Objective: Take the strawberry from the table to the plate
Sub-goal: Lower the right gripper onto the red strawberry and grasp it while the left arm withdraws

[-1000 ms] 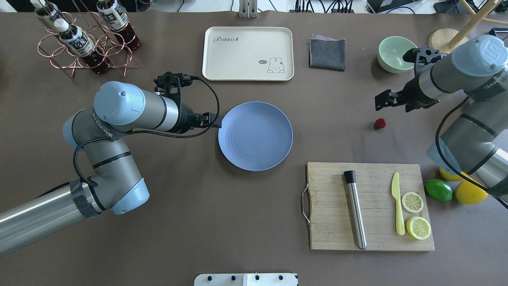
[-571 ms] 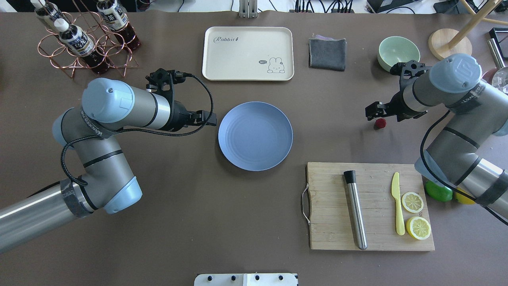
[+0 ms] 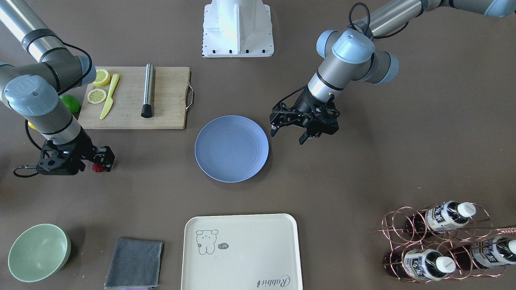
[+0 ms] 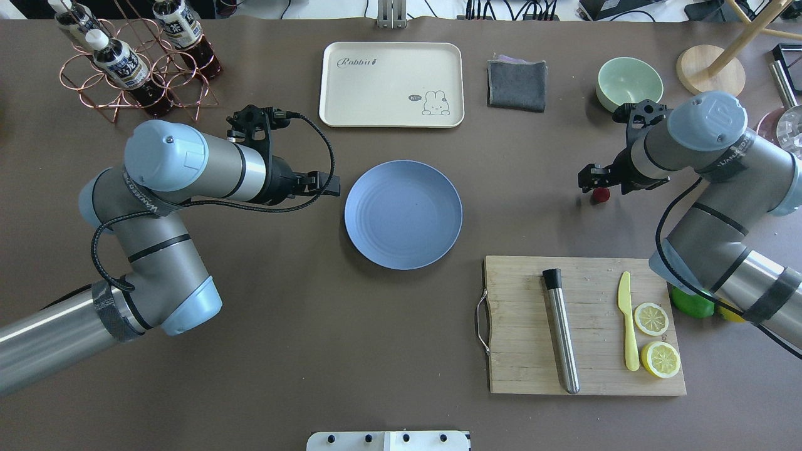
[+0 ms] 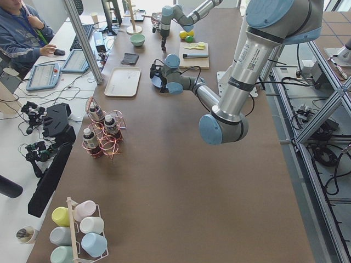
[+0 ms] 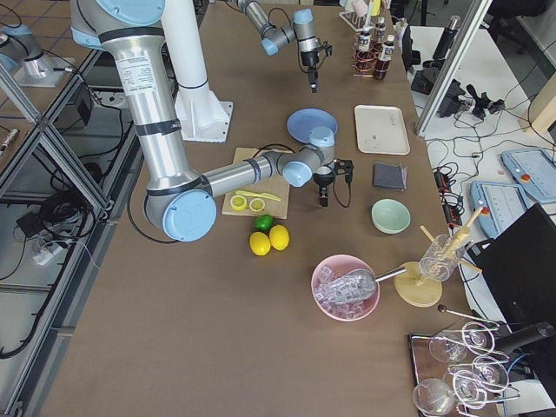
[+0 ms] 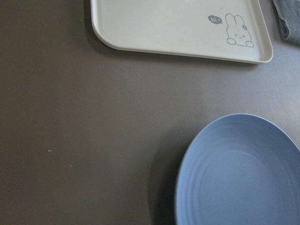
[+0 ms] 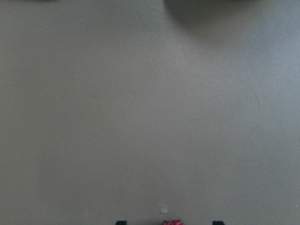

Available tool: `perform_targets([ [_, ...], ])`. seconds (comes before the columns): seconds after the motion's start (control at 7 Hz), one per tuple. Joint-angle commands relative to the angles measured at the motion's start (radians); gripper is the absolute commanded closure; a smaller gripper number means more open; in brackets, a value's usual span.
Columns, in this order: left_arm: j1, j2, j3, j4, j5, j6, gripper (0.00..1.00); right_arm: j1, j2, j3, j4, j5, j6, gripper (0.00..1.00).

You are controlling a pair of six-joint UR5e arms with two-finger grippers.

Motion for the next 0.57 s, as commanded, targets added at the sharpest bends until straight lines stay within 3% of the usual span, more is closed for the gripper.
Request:
perform_targets([
  [0.0, -0.087, 0.065, -0.032, 0.001, -0.093, 0.027, 0.02, -0.022, 0.019, 0.004, -0.005, -0.019, 0.072, 1.0],
  [0.29, -0.332, 0.206, -0.063, 0.006, -0.345, 0.277, 0.02, -0.027, 0.081, 0.054, -0.08, -0.015, 0.139, 1.0],
  [0.43, -0.468, 0.25, -0.062, 0.086, -0.444, 0.435, 0.02, -0.033, 0.182, 0.087, -0.238, -0.016, 0.191, 1.0],
])
